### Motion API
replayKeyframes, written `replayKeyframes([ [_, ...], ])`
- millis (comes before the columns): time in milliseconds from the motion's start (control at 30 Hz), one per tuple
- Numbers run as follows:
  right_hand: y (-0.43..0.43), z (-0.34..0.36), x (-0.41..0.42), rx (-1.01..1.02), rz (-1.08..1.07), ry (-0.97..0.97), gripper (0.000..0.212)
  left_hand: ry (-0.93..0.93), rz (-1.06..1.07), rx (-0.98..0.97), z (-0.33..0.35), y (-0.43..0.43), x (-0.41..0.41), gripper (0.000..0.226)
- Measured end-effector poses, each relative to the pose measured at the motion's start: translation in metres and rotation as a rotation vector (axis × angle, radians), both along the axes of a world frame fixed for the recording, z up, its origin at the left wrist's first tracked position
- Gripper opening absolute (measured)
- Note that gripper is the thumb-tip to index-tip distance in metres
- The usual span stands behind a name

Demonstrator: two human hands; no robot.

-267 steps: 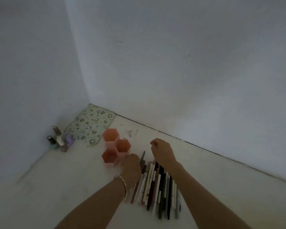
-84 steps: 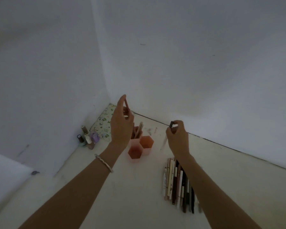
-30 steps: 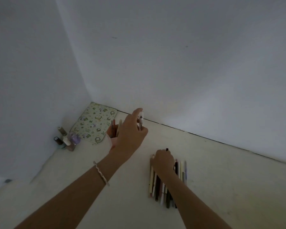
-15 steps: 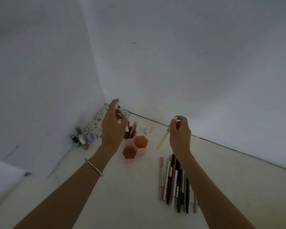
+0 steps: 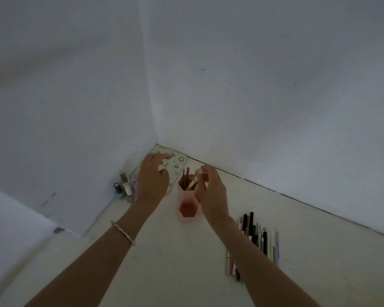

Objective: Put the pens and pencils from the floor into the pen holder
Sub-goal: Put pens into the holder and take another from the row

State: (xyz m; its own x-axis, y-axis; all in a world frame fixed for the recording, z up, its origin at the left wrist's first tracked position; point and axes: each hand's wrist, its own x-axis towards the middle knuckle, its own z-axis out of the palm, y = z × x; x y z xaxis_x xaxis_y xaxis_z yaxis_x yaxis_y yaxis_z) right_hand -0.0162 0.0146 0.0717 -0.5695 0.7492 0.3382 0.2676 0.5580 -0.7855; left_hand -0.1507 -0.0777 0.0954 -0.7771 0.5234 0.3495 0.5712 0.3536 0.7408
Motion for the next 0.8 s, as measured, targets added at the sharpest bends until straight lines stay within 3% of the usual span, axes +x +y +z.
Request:
replayKeyframes([
  [133,0.003,-0.011,0.006,0.305,0.008,-0.069,0.015,-0.034,-0.017,0.024,0.009,0.005,0.011,0.046],
  [267,0.021,-0.006,0.031,0.106,-0.183,0.024,0.027,-0.065,-0.143,0.009,0.004,0.023,0.047,0.026],
  [400,0.043,-0.004,0.065,-0.029,-0.265,-0.020,0.032,-0.142,-0.354,-0.326,-0.035,0.045,0.107,0.016],
  [567,0.059,-0.011,0.106,-0.101,-0.285,-0.110,0.031,-0.259,-0.376,-0.803,-0.099,0.058,0.163,0.027],
  [800,0.072,-0.028,0.134,-0.118,-0.282,-0.157,0.023,-0.288,-0.232,-0.923,-0.117,0.068,0.191,0.025],
])
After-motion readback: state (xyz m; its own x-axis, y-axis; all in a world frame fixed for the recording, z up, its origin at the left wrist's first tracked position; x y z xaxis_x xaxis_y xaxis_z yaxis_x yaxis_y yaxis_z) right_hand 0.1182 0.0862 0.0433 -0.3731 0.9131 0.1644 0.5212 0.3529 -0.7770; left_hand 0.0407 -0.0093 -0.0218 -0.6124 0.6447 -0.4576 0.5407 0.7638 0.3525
